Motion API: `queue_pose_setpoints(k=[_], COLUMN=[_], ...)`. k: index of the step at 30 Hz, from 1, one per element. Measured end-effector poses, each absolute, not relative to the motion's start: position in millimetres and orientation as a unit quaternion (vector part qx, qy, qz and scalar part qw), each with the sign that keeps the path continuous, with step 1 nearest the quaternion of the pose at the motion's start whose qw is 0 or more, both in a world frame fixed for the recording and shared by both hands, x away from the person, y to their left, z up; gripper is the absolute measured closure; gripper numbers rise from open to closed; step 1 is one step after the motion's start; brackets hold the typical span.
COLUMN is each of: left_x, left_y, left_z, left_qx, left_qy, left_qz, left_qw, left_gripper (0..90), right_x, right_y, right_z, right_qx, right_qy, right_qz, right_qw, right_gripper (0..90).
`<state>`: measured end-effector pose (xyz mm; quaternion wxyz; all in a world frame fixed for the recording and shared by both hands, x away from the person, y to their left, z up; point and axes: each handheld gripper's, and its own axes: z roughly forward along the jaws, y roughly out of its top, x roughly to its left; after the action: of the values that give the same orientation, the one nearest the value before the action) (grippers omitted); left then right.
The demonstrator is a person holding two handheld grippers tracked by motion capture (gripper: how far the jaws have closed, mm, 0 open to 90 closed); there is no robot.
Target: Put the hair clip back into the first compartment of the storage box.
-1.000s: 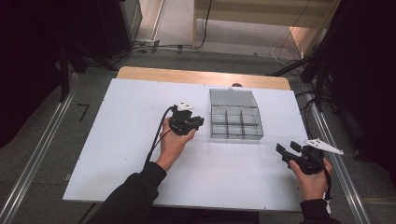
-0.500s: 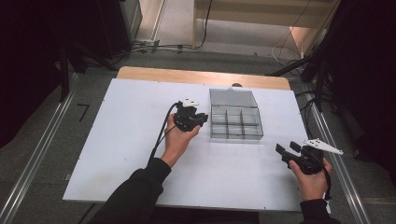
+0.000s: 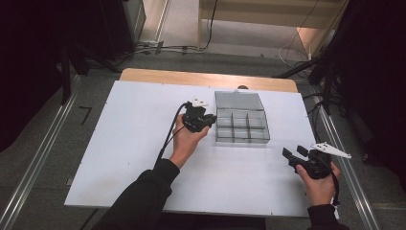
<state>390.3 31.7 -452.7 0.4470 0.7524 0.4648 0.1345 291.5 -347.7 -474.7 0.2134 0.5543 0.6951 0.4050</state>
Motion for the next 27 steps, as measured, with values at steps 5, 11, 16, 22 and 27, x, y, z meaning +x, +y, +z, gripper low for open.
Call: queue_pose_setpoints(k=[5, 11, 16, 22, 27], left_x=[396.3, 402.0, 405.4, 409.6, 413.6], left_y=[27.0, 21.1, 15.9, 8.8, 3.1], left_z=[-454.1, -454.4, -456.4, -459.8, -461.7], left_qx=[0.753, 0.754, 0.757, 0.760, 0.763], left_qy=[0.465, 0.464, 0.460, 0.460, 0.457], left_qz=[0.135, 0.137, 0.136, 0.136, 0.135], left_qw=[0.447, 0.445, 0.443, 0.439, 0.437], left_gripper=[80.7, 80.7, 80.7, 80.7, 80.7], right_x=[291.5, 291.4, 291.4, 291.4, 291.7], right_y=[-348.0, -348.2, -347.9, -347.5, -347.4], right_z=[-475.2, -475.3, -475.4, -475.5, -476.2], right_qx=[0.555, 0.554, 0.554, 0.552, 0.553], right_qy=[0.696, 0.696, 0.697, 0.697, 0.697], right_qz=[0.402, 0.403, 0.402, 0.403, 0.403], right_qw=[0.216, 0.215, 0.215, 0.214, 0.212], right_gripper=[32.7, 32.7, 32.7, 32.7, 32.7])
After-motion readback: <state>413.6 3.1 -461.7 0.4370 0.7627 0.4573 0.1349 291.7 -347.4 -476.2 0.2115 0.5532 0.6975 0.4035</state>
